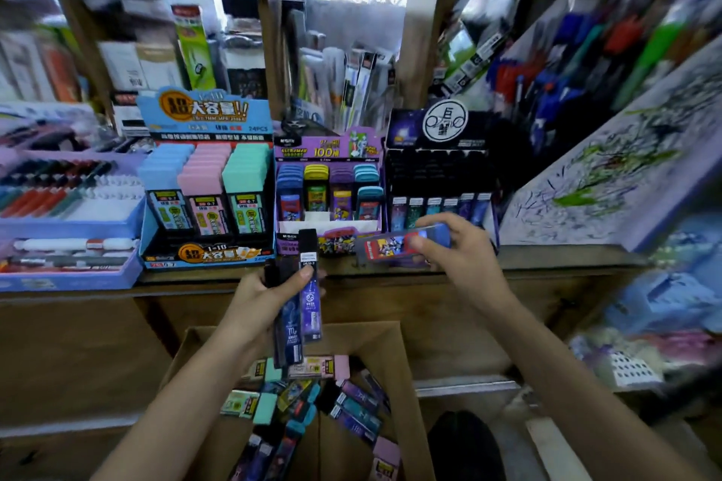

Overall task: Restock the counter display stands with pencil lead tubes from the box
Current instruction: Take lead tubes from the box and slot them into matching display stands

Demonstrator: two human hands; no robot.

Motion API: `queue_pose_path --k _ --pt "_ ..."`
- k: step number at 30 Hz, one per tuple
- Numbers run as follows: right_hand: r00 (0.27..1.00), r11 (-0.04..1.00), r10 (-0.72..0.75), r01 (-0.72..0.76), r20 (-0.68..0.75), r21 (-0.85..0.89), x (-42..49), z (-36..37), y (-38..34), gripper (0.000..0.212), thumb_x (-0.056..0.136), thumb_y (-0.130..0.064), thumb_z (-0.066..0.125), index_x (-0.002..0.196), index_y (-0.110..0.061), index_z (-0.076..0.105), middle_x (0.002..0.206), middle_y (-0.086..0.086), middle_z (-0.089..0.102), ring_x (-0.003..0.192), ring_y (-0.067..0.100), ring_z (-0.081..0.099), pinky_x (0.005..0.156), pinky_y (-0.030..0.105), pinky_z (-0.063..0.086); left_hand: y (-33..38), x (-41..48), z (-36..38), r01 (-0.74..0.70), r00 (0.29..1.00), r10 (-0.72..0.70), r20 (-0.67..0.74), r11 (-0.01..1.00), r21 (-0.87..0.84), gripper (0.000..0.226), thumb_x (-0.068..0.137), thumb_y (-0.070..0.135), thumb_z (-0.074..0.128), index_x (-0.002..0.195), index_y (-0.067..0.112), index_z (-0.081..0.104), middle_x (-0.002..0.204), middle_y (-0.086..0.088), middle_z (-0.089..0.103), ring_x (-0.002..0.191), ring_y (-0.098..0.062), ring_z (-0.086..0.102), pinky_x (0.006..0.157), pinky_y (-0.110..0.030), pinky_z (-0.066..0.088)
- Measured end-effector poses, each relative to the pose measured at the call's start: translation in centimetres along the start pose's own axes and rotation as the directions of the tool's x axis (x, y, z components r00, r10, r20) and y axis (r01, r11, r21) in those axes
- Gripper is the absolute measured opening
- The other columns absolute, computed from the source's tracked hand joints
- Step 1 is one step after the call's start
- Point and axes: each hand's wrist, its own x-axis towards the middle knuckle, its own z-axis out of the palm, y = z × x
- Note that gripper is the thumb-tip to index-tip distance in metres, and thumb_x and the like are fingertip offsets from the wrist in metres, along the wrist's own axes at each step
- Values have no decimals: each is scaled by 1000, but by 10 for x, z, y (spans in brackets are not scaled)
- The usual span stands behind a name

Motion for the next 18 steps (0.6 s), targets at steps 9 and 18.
queue_pose_path --k 9,18 --pt "984 962 -149 167 96 -217 65 23 -53 14 82 -16 71 91 -15 61 88 -3 66 83 12 62 71 22 48 19 4 -13 -62 997 64 -52 998 29 34 76 24 67 105 7 65 88 -7 75 79 -20 72 53 -20 53" --pt "947 851 -214 300 238 -430 83 47 -66 16 82 -18 71 95 -14 63 90 -2 61 83 13 55 65 8 38 23 -1 -31 -93 990 95 -107 995 20 20 84 15 64 100 4 66 83 -6 75 72 -17 72 51 -18 52"
